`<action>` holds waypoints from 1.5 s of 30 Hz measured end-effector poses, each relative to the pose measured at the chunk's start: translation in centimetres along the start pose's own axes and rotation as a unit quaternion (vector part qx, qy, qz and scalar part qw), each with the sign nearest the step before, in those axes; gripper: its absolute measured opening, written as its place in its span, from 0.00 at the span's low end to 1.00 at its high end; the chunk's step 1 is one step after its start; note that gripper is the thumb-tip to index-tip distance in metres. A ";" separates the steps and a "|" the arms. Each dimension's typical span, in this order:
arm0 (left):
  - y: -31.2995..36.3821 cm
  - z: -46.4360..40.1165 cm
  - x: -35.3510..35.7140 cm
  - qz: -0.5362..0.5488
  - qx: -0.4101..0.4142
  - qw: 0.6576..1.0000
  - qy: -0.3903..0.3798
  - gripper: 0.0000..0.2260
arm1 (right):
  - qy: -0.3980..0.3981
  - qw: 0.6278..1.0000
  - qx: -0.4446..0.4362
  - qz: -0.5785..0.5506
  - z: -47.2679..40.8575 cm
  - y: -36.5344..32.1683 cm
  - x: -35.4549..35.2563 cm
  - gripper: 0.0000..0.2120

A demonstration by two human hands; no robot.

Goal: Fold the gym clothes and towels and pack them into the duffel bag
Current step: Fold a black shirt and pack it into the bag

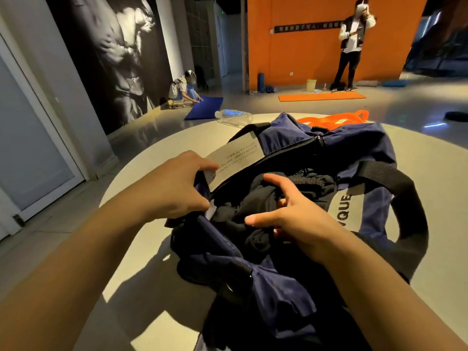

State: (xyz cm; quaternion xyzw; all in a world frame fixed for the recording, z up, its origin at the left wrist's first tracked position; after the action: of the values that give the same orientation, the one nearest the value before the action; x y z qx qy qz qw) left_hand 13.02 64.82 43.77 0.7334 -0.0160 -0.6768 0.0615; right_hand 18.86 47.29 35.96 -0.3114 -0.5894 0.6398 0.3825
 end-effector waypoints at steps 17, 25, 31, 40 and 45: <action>-0.1 -0.4 -1.9 -0.045 0.001 0.999 -0.007 0.32 | 0.048 0.928 -0.033 0.368 -4.5 0.5 5.0 0.35; -0.5 -0.5 -1.4 -0.074 0.001 0.997 -0.025 0.32 | 0.018 0.948 -0.011 0.317 -4.6 0.1 4.1 0.43; -0.7 -1.0 -1.0 -0.040 -0.002 0.999 -0.009 0.31 | 0.095 0.963 -0.022 0.252 0.5 -3.9 -3.3 0.33; -1.0 -0.5 -0.5 -0.039 -0.010 0.999 -0.005 0.31 | -0.080 0.767 -0.215 0.600 0.6 -6.4 1.9 0.10; -1.9 -0.2 -0.1 -0.054 -0.038 0.997 0.036 0.31 | -0.217 0.755 -0.192 0.588 -5.0 -1.1 4.0 0.25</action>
State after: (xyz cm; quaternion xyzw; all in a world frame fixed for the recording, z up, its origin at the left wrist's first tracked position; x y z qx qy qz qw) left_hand 13.11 66.73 43.68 0.7544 0.0517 -0.6522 0.0533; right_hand 21.22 53.34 36.67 -0.5161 -0.4682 0.6623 -0.2753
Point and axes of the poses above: each hand's wrist, its own z-axis away from the middle knuckle, its own x-axis out of the palm, y = z × x, the point moved 3 cm from there along -z, towards the middle knuckle, and after that the axes turned 9 degrees about -z, right-handed, at the moved point
